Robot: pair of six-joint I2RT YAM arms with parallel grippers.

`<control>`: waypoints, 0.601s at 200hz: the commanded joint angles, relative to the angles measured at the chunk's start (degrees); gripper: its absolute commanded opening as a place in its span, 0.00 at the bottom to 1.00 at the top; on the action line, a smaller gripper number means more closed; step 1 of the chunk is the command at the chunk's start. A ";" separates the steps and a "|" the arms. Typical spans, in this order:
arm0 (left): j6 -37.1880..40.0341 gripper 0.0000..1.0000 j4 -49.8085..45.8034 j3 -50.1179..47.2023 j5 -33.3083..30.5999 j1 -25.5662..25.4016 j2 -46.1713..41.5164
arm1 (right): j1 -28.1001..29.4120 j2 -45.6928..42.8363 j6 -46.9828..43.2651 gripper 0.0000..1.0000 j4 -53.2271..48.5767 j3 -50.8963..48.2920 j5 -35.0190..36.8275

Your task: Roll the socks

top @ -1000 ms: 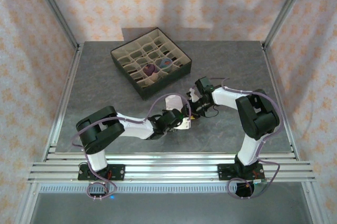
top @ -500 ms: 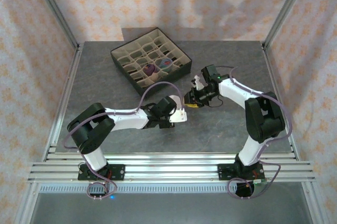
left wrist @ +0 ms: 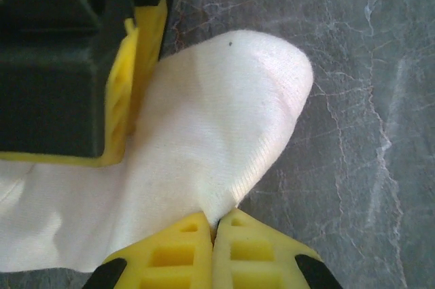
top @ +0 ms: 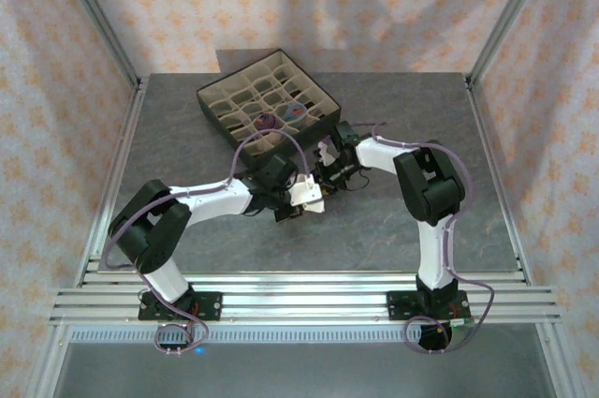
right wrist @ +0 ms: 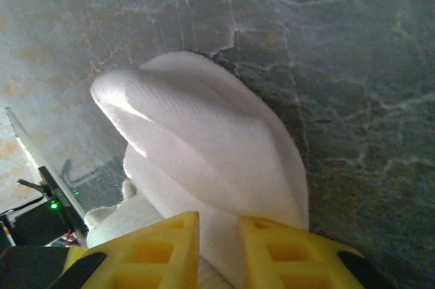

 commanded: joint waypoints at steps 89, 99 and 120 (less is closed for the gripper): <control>-16.57 0.00 -13.39 13.48 12.25 10.37 12.36 | -0.06 -1.04 -5.61 0.27 -4.58 -1.37 -0.66; -17.67 0.00 -13.54 13.98 12.24 10.83 13.19 | -0.41 -1.96 -4.15 0.28 -2.86 -2.25 -1.18; -19.23 0.00 -15.14 15.86 12.51 11.70 16.52 | -1.38 -3.59 -1.11 0.33 -0.16 -3.97 -1.35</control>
